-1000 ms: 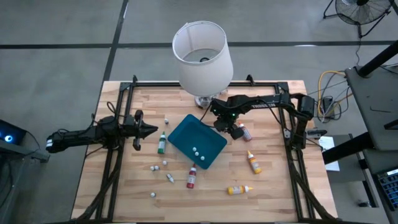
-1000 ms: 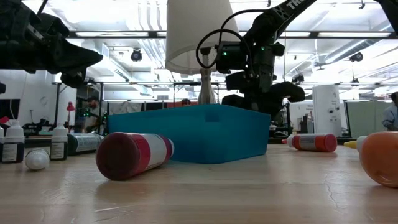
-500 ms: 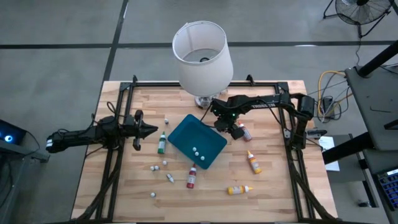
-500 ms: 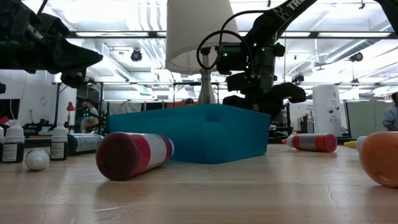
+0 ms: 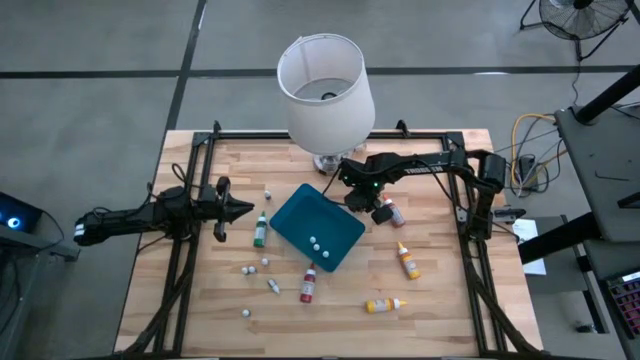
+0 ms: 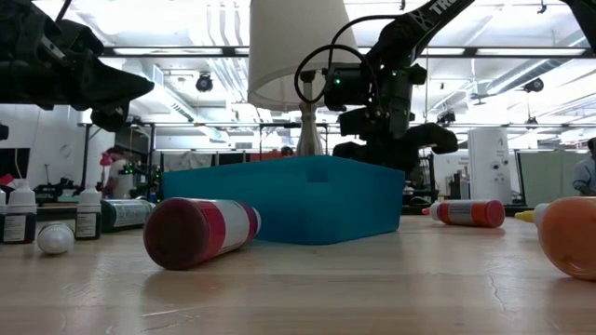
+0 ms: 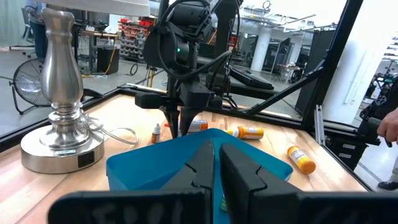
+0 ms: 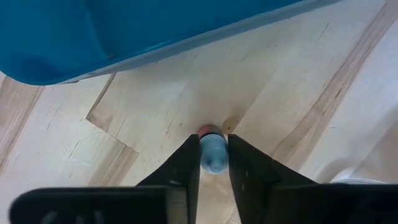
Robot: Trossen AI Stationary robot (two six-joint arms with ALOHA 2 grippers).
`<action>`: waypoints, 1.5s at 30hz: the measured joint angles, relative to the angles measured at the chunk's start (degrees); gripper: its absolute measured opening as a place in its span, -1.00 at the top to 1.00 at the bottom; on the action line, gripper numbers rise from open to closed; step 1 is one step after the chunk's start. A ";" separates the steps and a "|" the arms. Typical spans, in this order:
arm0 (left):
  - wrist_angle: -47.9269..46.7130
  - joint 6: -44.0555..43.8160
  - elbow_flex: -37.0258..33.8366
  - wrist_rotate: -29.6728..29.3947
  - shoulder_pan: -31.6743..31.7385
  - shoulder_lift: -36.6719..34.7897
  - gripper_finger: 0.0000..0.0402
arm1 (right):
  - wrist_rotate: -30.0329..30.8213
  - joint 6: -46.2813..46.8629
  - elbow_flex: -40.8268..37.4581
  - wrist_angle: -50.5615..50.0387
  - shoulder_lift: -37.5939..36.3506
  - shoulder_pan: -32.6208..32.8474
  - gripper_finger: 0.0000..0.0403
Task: Pick & Place food coloring
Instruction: Put the small red food coloring bottle into the blue container
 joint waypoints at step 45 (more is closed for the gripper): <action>0.08 -0.01 0.00 0.00 -0.01 0.01 1.00 | 1.62 8.57 14.41 -9.56 -7.34 9.85 0.75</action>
